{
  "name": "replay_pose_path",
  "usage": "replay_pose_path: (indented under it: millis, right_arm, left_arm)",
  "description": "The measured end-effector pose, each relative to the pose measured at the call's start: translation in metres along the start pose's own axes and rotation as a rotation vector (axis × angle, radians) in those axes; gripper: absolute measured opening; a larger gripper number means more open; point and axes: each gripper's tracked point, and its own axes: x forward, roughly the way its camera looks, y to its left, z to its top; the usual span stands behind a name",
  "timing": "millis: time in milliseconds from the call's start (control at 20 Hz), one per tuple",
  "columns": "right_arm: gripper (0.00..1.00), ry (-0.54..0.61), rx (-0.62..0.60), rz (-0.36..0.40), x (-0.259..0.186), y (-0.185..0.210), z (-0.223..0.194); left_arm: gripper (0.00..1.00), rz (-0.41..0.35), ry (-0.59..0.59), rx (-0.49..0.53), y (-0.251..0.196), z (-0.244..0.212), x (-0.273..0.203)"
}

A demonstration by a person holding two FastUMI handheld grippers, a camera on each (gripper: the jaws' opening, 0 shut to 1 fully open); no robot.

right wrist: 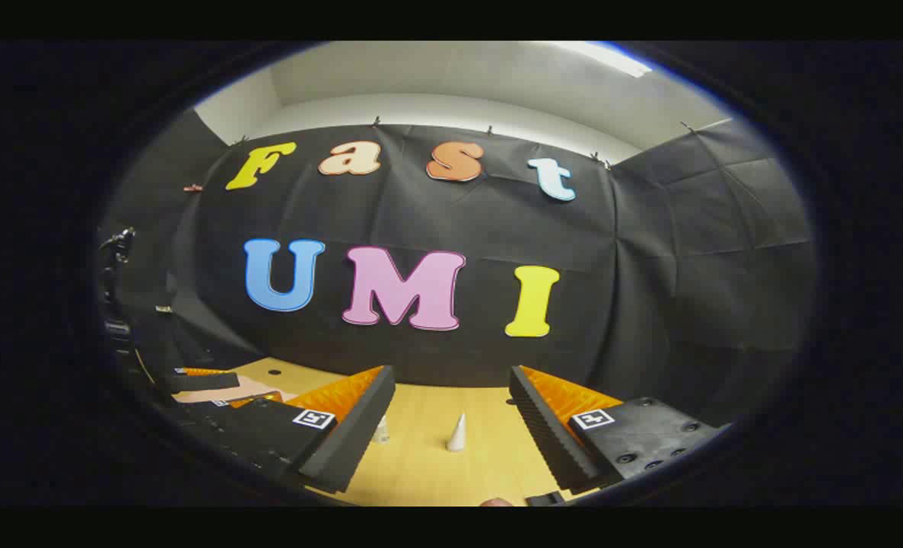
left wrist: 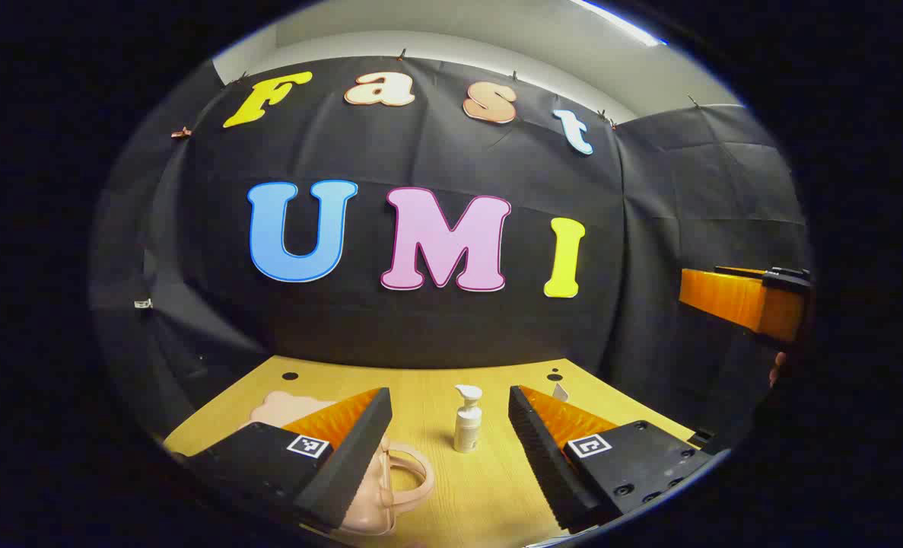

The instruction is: First open the suitcase, pack the skin care products into it, and then close the suitcase.

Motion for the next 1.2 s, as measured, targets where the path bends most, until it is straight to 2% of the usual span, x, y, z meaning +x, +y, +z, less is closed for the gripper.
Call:
replay_pose_path:
  millis: [300, 650, 1200]
  right_arm:
    - [0.97, 0.007, -0.032, -0.026, 0.000, -0.010, 0.000]
    - [0.96, -0.009, -0.061, -0.015, 0.004, -0.008, 0.008]
    - [0.96, 0.002, 0.000, -0.026, 0.004, -0.005, 0.000]
  left_arm:
    - [0.98, -0.013, 0.022, 0.004, 0.000, -0.009, 0.012]
    - [0.98, -0.039, -0.033, 0.061, 0.006, -0.004, 0.019]
    - [0.98, -0.038, -0.054, 0.055, 0.007, 0.018, 0.009]
